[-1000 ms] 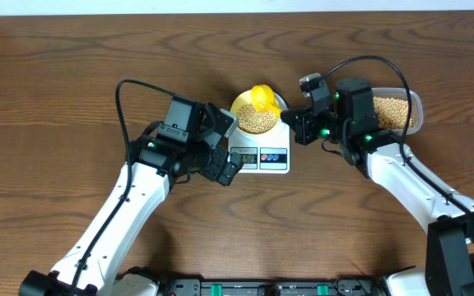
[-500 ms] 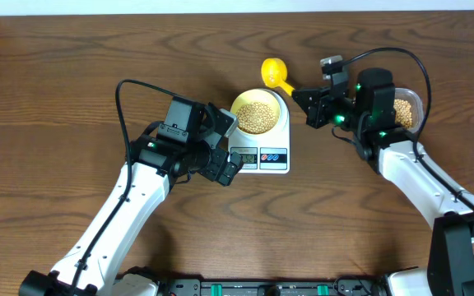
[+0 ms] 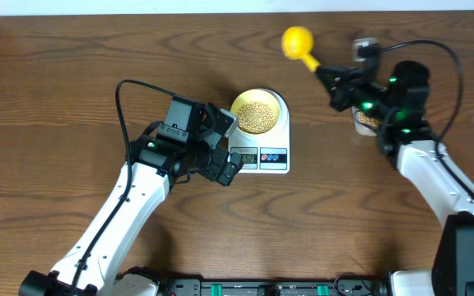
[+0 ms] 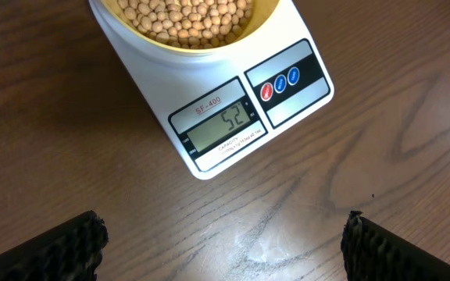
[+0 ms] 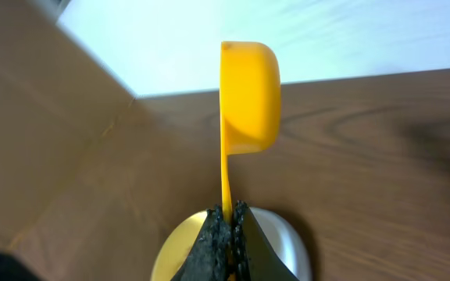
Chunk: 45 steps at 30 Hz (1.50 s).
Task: Scoop item into bowl and weigh 50g on scale
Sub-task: 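Carry the empty yellow scoop right to the clear soybean tub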
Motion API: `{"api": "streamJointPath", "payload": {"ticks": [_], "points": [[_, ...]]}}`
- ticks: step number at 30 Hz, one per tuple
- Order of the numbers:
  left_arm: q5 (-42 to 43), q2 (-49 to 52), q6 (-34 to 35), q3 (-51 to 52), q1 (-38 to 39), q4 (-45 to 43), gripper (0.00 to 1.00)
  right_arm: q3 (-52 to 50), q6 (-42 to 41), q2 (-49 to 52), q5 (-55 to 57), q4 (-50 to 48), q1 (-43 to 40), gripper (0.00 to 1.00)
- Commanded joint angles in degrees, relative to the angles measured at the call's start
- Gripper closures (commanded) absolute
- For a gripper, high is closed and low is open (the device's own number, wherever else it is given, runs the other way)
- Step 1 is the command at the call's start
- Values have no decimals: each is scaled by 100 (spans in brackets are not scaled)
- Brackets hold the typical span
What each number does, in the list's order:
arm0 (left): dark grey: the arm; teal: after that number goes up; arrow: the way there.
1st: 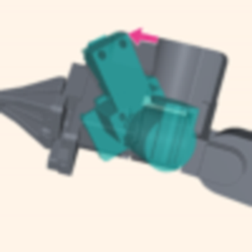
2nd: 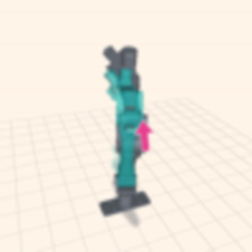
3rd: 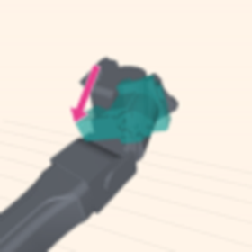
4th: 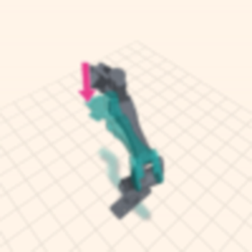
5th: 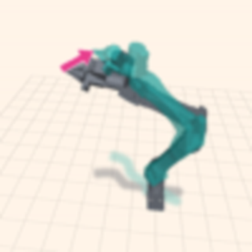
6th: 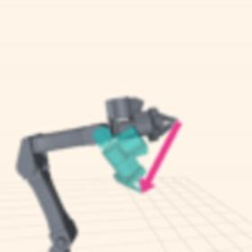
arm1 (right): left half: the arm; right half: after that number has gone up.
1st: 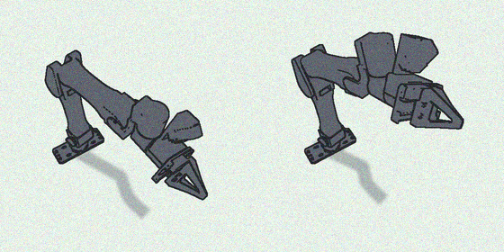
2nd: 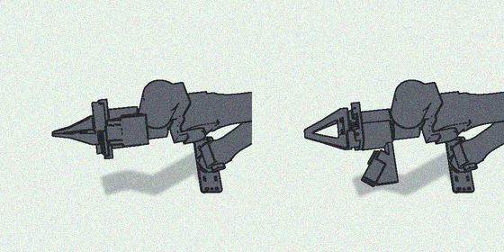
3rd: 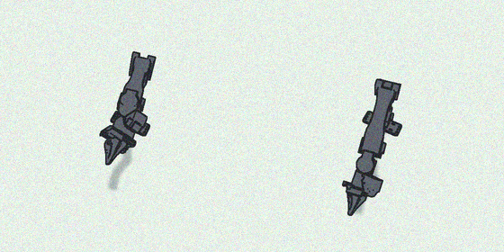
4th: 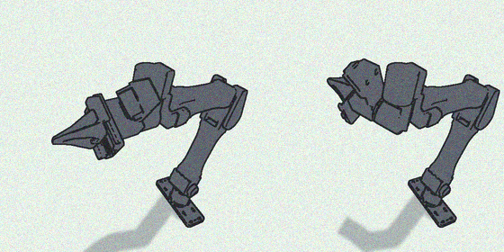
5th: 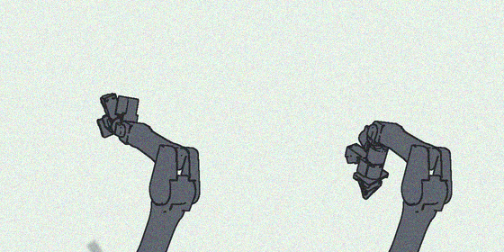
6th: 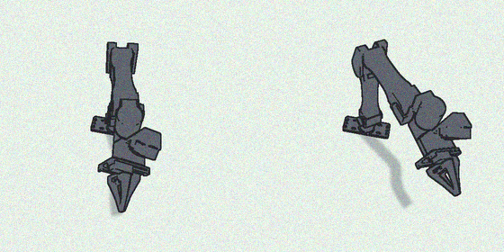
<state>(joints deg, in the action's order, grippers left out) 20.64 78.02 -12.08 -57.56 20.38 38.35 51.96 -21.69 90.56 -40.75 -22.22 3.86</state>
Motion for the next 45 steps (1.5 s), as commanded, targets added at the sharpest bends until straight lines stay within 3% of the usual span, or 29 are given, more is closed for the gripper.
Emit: {"api": "streamJointPath", "payload": {"ticks": [1,11,18,26,37,45], "points": [[-37,22,-74,39,7,-4,2,31,-752,-177,-59,-28,-466,99],[-37,22,-76,39,7,-4,2,31,-595,-175,31,66,-1486,99],[-37,22,-76,39,7,-4,2,31,48,-181,-20,935,-1954,99],[-39,22,-76,39,7,-4,2,31,400,-595,7,2085,-1996,99],[-37,22,-76,39,7,-4,2,31,1064,-1165,1467,4000,-1993,99],[-37,22,-76,39,7,-4,2,31,2061,-1165,2159,4186,-1801,99]]}}
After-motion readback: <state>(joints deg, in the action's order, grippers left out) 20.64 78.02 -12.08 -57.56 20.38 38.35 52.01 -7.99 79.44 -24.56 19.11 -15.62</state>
